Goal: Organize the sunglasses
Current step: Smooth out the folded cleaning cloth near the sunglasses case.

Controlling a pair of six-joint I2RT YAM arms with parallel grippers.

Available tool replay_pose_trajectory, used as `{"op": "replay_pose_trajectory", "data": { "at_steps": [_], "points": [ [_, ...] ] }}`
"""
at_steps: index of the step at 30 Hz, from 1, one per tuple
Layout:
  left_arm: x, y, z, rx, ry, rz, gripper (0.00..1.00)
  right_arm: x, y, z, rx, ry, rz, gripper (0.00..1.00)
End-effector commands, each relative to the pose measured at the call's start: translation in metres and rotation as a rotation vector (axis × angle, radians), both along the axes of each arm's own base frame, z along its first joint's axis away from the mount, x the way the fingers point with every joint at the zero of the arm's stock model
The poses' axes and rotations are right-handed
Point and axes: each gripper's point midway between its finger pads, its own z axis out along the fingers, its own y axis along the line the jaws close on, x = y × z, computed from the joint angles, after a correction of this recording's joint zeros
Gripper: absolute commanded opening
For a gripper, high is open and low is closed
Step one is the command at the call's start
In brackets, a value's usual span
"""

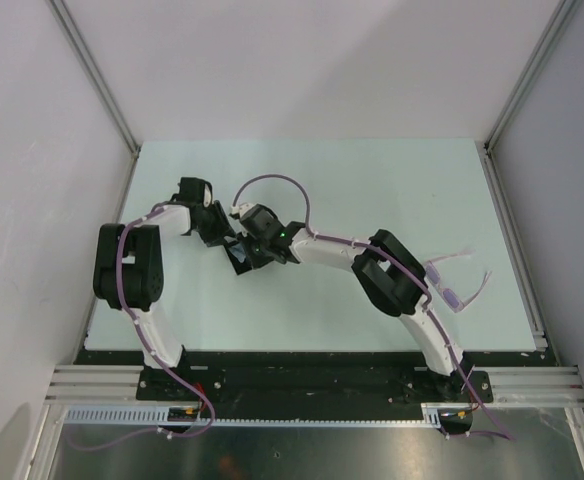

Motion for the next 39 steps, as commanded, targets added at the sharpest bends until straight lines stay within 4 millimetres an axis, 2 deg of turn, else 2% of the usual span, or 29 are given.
{"op": "replay_pose_trajectory", "data": {
  "at_steps": [1, 6, 12, 24, 26, 27, 28, 30, 33, 34, 36, 38, 39],
  "points": [
    [-0.005, 0.003, -0.001, 0.018, 0.007, 0.011, 0.43, 0.009, 0.013, 0.002, 0.012, -0.039, 0.009, 0.12],
    [-0.006, 0.002, -0.002, 0.013, 0.012, 0.008, 0.42, 0.015, 0.021, 0.003, 0.036, -0.059, 0.002, 0.12],
    [-0.006, 0.001, -0.003, 0.007, 0.016, 0.004, 0.42, 0.024, 0.030, 0.018, 0.088, -0.099, -0.015, 0.11],
    [-0.008, -0.001, -0.004, -0.004, 0.021, -0.002, 0.41, 0.028, 0.039, 0.028, 0.156, -0.088, -0.023, 0.11],
    [-0.008, -0.001, -0.004, -0.002, 0.022, -0.002, 0.41, 0.026, 0.038, 0.028, 0.173, -0.068, -0.024, 0.11],
    [-0.007, -0.001, -0.004, 0.000, 0.019, -0.003, 0.41, 0.026, 0.041, 0.037, 0.207, -0.075, -0.013, 0.11],
    [-0.008, 0.000, -0.004, 0.002, 0.020, -0.003, 0.41, 0.023, 0.040, 0.035, 0.216, -0.059, -0.005, 0.12],
    [-0.008, 0.000, -0.004, 0.002, 0.021, -0.002, 0.41, 0.019, 0.041, 0.049, 0.260, -0.043, 0.007, 0.12],
    [-0.007, 0.000, -0.004, 0.002, 0.020, -0.002, 0.41, 0.013, 0.039, 0.054, 0.292, -0.015, 0.023, 0.14],
    [-0.007, 0.000, -0.004, 0.002, 0.020, -0.002, 0.41, 0.012, 0.037, 0.062, 0.304, -0.017, 0.026, 0.14],
    [-0.006, 0.000, -0.004, 0.001, 0.018, -0.002, 0.41, 0.009, 0.033, 0.060, 0.305, -0.007, 0.019, 0.14],
    [-0.006, 0.000, -0.003, 0.003, 0.017, -0.001, 0.41, 0.011, 0.032, 0.070, 0.338, -0.025, 0.011, 0.14],
    [-0.006, 0.000, -0.003, 0.004, 0.017, -0.002, 0.41, 0.010, 0.029, 0.068, 0.344, -0.015, 0.003, 0.14]
  ]
}}
